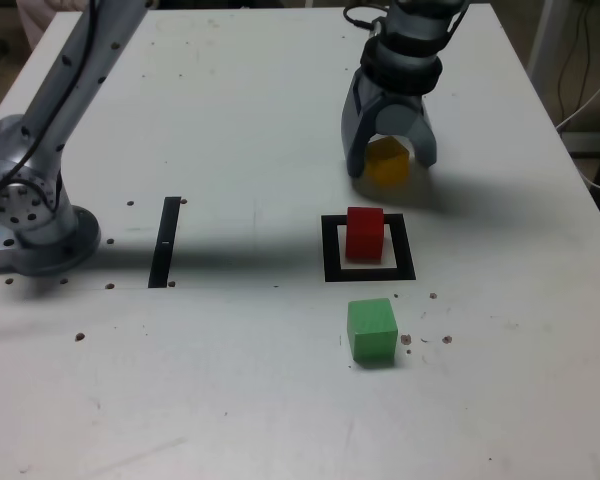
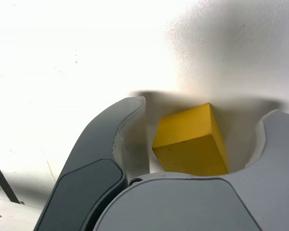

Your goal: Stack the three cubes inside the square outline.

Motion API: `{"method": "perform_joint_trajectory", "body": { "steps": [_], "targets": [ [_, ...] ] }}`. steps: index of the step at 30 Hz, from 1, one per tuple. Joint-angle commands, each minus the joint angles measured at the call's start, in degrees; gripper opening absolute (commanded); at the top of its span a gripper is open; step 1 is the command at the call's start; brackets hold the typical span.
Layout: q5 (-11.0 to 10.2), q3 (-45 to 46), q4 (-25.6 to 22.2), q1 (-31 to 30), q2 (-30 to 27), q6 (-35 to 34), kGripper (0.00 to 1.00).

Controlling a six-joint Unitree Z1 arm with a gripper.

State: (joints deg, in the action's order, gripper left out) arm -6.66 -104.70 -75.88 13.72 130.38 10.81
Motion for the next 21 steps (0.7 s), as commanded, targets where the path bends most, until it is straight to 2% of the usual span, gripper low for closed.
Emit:
{"method": "perform_joint_trajectory", "body": {
  "steps": [1, 13, 21],
  "targets": [
    [-0.11, -0.12, 0.00, 0.20, 0.23, 0.09, 0.74],
    [0.16, 0.28, 0.69, 0.25, 0.00, 0.26, 0.74],
    [0.42, 0.52, 0.44, 0.45, -0.26, 0.61, 0.58]
  ]
}}
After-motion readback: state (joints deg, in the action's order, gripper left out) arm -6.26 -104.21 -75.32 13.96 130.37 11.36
